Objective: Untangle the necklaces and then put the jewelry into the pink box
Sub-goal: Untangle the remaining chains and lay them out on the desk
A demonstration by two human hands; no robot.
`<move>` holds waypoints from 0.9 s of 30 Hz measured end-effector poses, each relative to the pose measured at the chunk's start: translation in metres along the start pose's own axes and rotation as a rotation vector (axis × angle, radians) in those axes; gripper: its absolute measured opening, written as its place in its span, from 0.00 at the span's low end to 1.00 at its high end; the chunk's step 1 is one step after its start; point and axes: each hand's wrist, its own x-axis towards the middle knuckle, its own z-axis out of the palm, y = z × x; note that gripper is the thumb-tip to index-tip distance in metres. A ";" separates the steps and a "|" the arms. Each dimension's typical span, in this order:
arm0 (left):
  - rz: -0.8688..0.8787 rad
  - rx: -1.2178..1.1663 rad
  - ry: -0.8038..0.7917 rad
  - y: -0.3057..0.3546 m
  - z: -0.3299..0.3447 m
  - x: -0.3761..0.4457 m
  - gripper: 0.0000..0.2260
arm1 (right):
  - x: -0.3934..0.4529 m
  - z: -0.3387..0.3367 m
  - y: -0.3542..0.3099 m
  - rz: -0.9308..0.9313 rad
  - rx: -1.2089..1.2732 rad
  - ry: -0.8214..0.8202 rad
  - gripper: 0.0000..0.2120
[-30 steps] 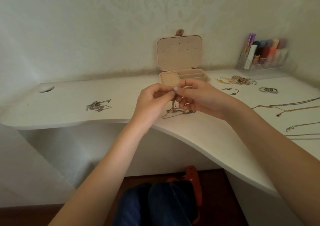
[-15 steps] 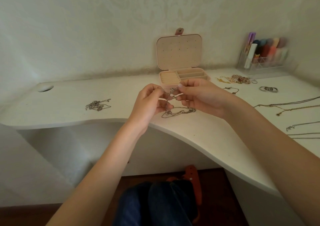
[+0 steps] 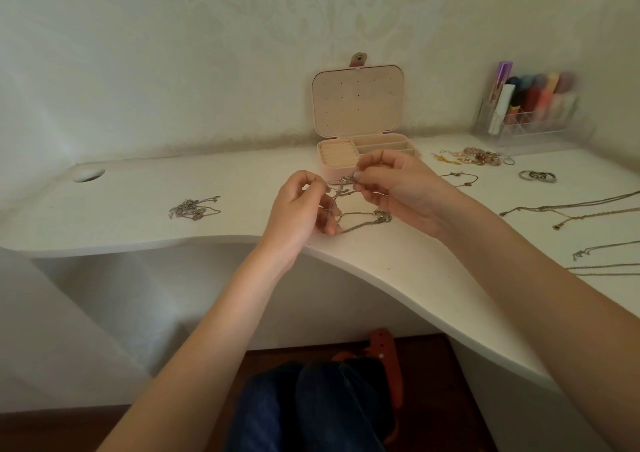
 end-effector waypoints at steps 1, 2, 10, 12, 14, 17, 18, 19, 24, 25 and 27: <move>0.012 0.017 -0.005 -0.001 0.000 0.000 0.07 | 0.000 0.000 0.000 0.004 0.012 0.013 0.09; 0.021 0.034 -0.011 -0.001 0.000 0.000 0.07 | 0.000 0.000 0.000 0.013 0.032 0.015 0.09; 0.004 0.109 -0.061 -0.003 0.002 0.000 0.06 | -0.001 0.007 0.002 0.124 0.271 0.002 0.10; -0.001 0.116 -0.081 -0.002 0.002 -0.001 0.06 | -0.001 0.007 0.001 0.132 0.336 0.029 0.09; -0.009 0.129 -0.093 -0.001 0.002 -0.001 0.06 | -0.002 0.007 0.001 0.152 0.399 0.047 0.09; -0.017 0.129 -0.097 -0.002 0.002 -0.001 0.07 | -0.002 0.008 0.001 0.203 0.457 0.056 0.09; -0.018 0.125 -0.097 -0.003 0.003 -0.001 0.07 | -0.002 0.008 0.002 0.216 0.465 0.047 0.09; -0.018 0.121 -0.097 -0.003 0.003 -0.001 0.08 | -0.002 0.008 0.002 0.224 0.463 0.029 0.09; -0.029 0.073 -0.068 -0.002 0.002 -0.001 0.08 | -0.002 0.007 0.005 0.209 0.327 -0.037 0.13; -0.033 0.048 -0.057 -0.002 0.001 -0.001 0.07 | -0.002 0.006 0.004 0.205 0.324 -0.037 0.14; -0.037 0.001 -0.041 -0.001 0.000 -0.001 0.07 | -0.001 0.003 0.001 0.197 0.346 -0.043 0.15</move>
